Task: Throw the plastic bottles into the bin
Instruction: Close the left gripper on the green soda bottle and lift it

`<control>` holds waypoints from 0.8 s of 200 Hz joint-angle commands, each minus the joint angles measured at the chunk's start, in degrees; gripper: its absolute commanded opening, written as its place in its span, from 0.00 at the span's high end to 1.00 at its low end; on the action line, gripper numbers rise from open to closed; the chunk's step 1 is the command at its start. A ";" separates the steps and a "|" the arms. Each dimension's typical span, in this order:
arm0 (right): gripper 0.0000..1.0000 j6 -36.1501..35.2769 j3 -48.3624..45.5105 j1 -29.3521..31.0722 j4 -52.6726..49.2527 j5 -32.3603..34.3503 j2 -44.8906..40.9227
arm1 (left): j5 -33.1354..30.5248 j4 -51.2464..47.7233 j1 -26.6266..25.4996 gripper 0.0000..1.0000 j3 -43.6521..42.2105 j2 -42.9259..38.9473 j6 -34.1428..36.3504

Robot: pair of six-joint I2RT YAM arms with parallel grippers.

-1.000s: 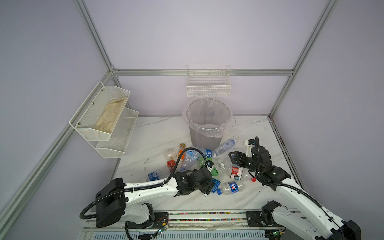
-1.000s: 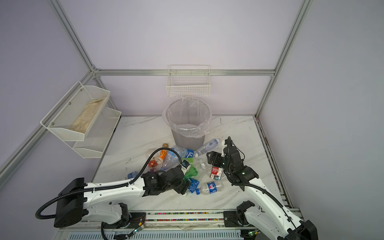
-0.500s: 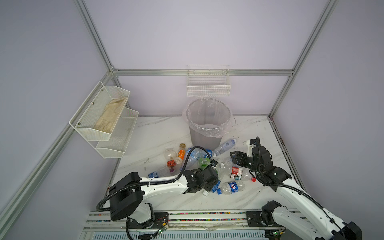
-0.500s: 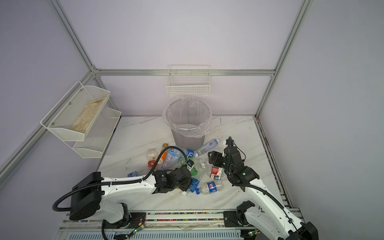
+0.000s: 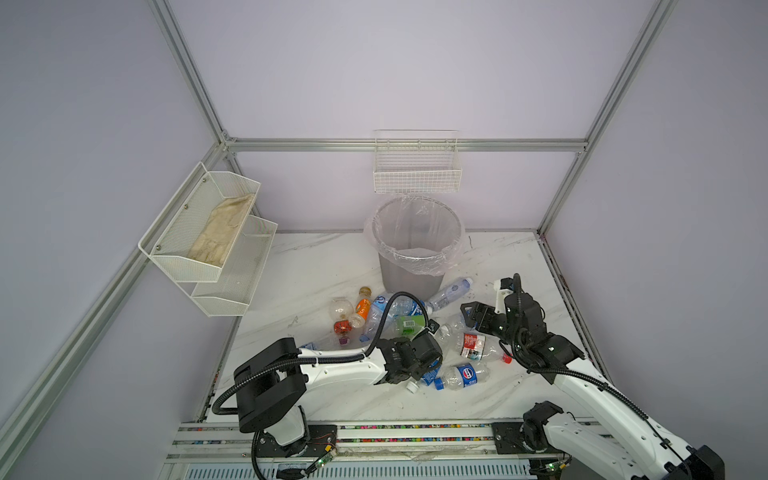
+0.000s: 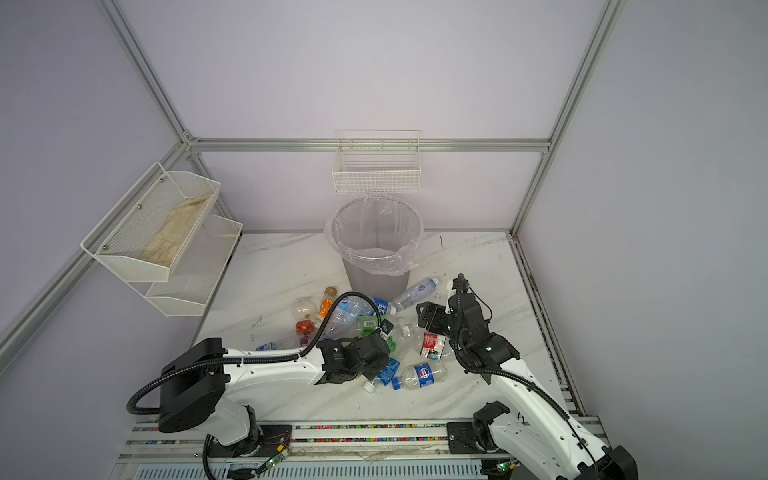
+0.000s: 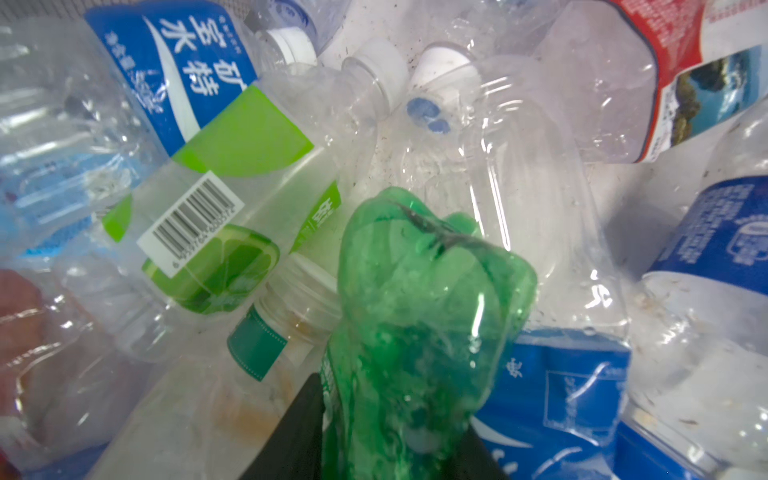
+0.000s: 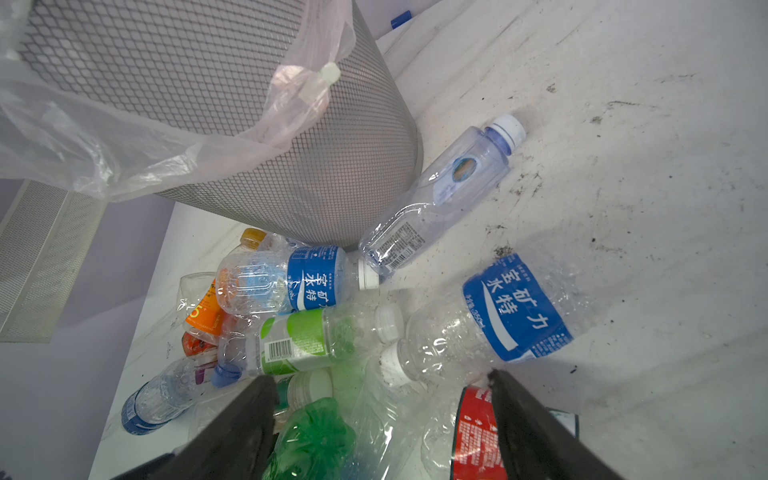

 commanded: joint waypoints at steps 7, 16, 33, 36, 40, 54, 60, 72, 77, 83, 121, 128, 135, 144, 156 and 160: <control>0.17 -0.46 0.33 0.10 -1.28 1.30 -0.79 | -1.11 -0.44 -0.03 0.70 6.20 -0.59 1.45; 0.17 -0.45 0.23 0.04 -1.28 1.35 -0.80 | -1.47 -0.80 0.01 0.72 6.28 -1.16 1.61; 0.17 -0.39 0.19 -0.07 -1.28 1.31 -0.84 | -1.84 -1.23 -0.03 0.77 5.92 -2.60 1.88; 0.17 -0.39 0.18 -0.07 -1.28 1.37 -0.89 | -1.92 -1.28 -0.03 0.78 5.85 -2.95 1.94; 0.17 -0.39 0.21 -0.06 -1.28 1.44 -0.89 | -1.93 -1.36 -0.03 0.80 5.71 -3.37 2.04; 0.17 -0.47 0.23 -0.15 -1.28 1.42 -0.81 | -2.11 -1.38 -0.01 0.85 5.32 -4.76 2.35; 0.17 -0.54 0.23 -0.15 -1.28 1.47 -0.80 | -2.06 -1.37 -0.03 0.87 5.16 -5.43 2.43; 0.17 -0.61 0.23 -0.17 -1.28 1.56 -0.80 | -1.98 -1.38 -0.03 0.91 4.96 -6.39 2.59; 0.17 -0.56 0.25 -0.18 -1.28 1.58 -0.80 | -2.02 -1.38 -0.02 0.93 4.96 -6.69 2.68; 0.17 -0.59 0.23 -0.16 -1.28 1.60 -0.80 | -1.90 -1.37 -0.03 0.94 4.96 -6.93 2.78; 0.17 -0.52 -0.03 -0.29 -1.45 1.78 -1.24 | -1.80 -2.38 -0.07 0.95 5.54 -8.97 3.02; 0.17 -0.45 -0.12 -0.39 -1.45 1.82 -1.34 | -1.96 -2.69 -0.07 0.96 5.70 -9.56 3.13; 0.17 -0.45 -0.36 -0.39 -1.45 1.86 -1.46 | -2.02 -3.09 -0.11 0.95 5.78 -10.14 3.15; 0.17 -0.45 -0.54 -0.37 -1.37 1.84 -1.29 | -1.72 -3.40 -0.12 0.96 6.04 -10.37 3.84; 0.17 -0.45 -0.67 -0.51 -1.44 1.50 -0.78 | -1.14 -3.66 -0.13 0.96 6.26 -13.59 5.27; 0.17 -0.47 -0.65 -0.50 -1.45 1.29 -0.53 | -0.90 -3.66 -0.11 0.96 6.34 -14.18 5.94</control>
